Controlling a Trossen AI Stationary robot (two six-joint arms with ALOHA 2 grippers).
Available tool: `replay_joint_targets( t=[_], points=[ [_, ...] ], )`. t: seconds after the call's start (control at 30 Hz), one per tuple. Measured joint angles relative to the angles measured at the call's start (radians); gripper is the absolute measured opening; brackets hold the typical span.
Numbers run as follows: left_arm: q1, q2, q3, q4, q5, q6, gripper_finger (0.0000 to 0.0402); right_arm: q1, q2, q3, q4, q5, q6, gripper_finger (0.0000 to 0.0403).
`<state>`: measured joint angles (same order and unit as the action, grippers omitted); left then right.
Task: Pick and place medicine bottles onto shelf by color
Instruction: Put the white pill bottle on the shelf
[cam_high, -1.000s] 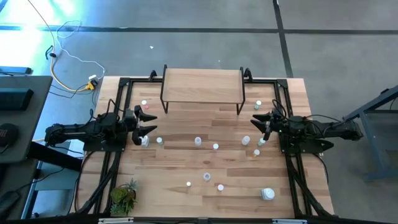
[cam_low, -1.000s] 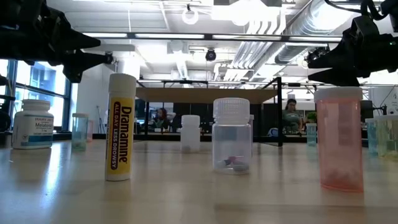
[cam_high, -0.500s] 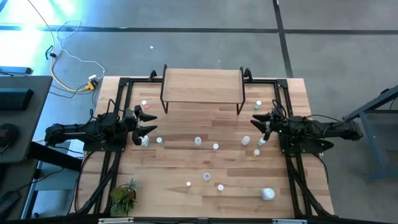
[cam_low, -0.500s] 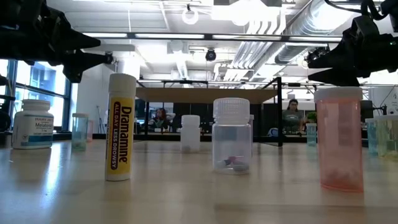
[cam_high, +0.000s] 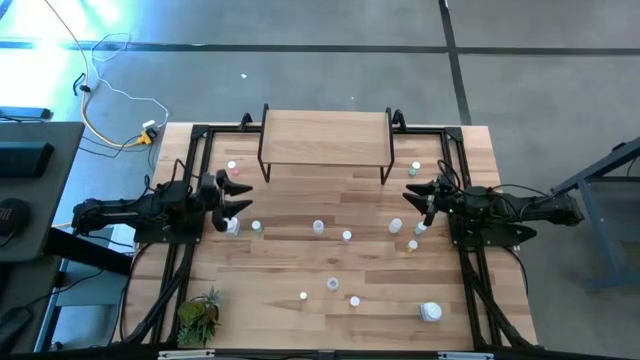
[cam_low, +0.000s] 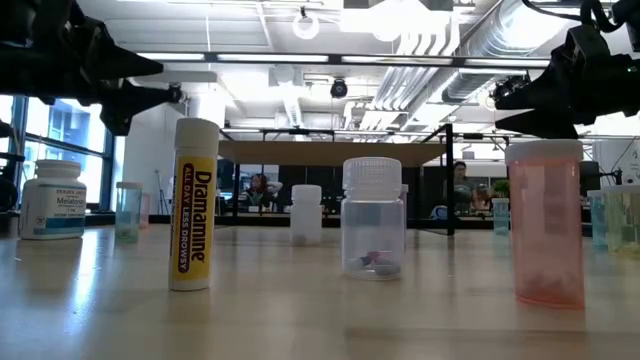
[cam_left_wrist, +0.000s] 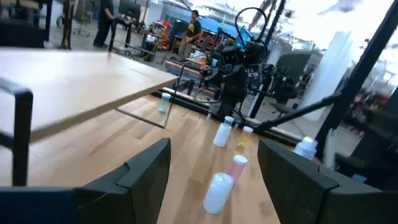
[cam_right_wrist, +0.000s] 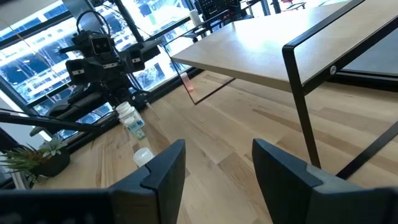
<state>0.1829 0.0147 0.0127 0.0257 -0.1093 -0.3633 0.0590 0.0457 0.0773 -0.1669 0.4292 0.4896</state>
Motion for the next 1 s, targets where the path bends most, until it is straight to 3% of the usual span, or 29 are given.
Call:
replay_joint_targets(
  t=[0.33, 0.53, 0.73, 1.0],
  points=[
    [0.000, 0.000, 0.000, 0.005, -0.043, -0.231, 0.0232, 0.000, 0.000, 0.000, 0.000, 0.001, 0.000, 0.0177],
    [0.000, 0.000, 0.000, 0.068, -0.137, -0.322, 0.0232, 0.000, 0.000, 0.000, 0.000, 0.001, 0.000, 0.0177],
    [0.000, 0.000, 0.028, 0.126, -0.144, -0.332, 0.0232, 0.000, 0.000, 0.000, 0.000, 0.002, 0.000, 0.0177],
    [0.000, 0.062, 0.191, 0.026, -0.122, -0.146, 0.0232, 0.000, 0.000, 0.000, 0.000, 0.005, 0.000, 0.0177]
  ],
)
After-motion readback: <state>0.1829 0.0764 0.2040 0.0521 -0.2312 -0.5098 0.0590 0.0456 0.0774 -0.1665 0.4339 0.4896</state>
